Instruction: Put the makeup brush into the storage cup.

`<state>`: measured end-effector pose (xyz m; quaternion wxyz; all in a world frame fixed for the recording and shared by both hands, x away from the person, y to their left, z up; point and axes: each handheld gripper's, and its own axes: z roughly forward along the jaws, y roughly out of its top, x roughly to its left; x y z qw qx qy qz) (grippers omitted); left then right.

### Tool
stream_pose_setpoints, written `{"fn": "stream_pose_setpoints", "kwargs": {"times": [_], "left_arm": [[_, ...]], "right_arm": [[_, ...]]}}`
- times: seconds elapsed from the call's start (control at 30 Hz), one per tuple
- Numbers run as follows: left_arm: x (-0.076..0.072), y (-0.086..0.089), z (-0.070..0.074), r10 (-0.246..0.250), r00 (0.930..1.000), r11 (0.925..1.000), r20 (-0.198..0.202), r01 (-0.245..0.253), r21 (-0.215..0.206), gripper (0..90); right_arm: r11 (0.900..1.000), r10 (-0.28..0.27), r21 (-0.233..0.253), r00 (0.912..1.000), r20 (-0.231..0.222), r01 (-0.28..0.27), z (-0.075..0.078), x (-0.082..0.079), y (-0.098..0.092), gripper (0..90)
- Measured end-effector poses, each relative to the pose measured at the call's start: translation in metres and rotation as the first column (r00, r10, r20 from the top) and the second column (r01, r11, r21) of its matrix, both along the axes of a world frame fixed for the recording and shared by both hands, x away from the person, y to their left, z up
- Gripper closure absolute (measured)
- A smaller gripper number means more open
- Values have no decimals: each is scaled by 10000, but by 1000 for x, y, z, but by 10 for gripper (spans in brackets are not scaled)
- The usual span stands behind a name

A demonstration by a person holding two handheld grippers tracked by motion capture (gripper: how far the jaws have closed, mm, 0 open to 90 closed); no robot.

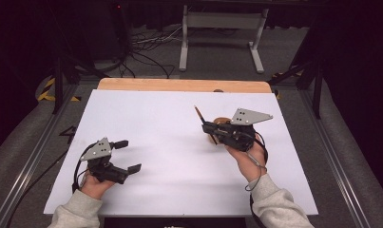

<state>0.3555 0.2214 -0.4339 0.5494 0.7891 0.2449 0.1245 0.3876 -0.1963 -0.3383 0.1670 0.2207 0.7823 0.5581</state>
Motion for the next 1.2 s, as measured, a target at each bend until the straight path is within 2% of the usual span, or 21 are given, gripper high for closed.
{"fn": "stream_pose_setpoints", "kwargs": {"times": [0.17,0.27,0.33,0.43,0.57,0.73,0.87,1.2], "left_arm": [[0,3,-1,207,9996,9995,203,-202,-262,0],[0,3,-1,252,9990,9994,360,-243,-242,0],[-1,3,-1,258,9985,9987,479,-237,-444,0],[-2,2,0,272,9971,9989,718,-244,-395,0],[-2,1,-2,282,9966,9990,770,-255,-358,0],[-2,1,-3,366,9970,9985,677,-337,-434,0],[-1,2,-4,462,9969,9984,638,-440,-353,0],[-3,3,-4,703,9954,9969,658,-678,-396,0]], "right_arm": [[9988,-403,274,9987,304,395,-2,6,-4,837],[9967,-702,453,9963,486,680,-4,9,-7,837],[9941,-923,618,9943,542,890,-5,11,-10,837],[9901,-1182,830,9912,591,1132,-7,15,-12,837],[9846,-1490,1038,9858,771,1407,-9,21,-15,836],[9723,-2024,1339,9765,734,1915,-13,30,-21,836],[9579,-2537,1558,9650,662,2411,-16,35,-26,837],[9344,-3235,1843,9428,802,3049,-24,42,-33,837]]}}
